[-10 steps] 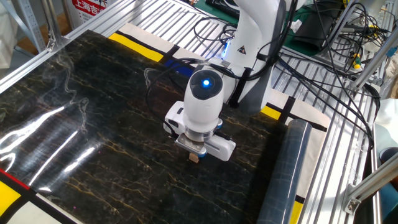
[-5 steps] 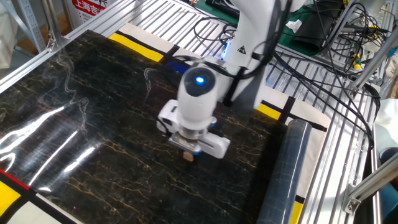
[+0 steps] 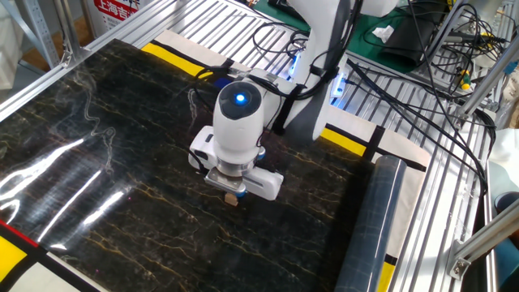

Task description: Hold a small block with the gripper and sweep it from left to right on the table

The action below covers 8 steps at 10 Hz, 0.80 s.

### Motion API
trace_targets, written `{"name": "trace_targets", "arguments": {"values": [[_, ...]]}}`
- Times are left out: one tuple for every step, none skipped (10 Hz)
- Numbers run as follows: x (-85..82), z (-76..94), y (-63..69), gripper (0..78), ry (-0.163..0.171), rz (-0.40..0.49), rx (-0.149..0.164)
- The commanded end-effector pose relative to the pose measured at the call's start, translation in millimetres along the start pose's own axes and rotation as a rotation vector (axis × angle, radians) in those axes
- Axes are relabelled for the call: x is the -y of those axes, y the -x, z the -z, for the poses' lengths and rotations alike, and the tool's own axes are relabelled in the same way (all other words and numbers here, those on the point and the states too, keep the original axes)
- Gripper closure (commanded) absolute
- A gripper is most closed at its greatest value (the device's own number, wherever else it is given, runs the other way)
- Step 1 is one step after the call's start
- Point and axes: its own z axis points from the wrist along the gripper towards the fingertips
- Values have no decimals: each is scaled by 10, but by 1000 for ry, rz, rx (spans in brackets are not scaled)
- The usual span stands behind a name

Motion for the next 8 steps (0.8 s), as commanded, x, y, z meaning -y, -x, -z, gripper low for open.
{"name": "trace_targets", "arguments": {"values": [[-252, -60, -39, 764, 4, -30, -10], [-317, -54, -45, 764, 3, -38, -11], [-531, -29, -74, 764, 3, -61, -15], [-669, -12, -102, 764, 3, -77, -17], [-794, 0, -129, 764, 3, -89, -21], [-808, 0, -132, 764, 3, -90, -21], [-971, -25, -165, 764, 6, -99, -20], [-1079, -55, -176, 764, 6, -107, -18]]}}
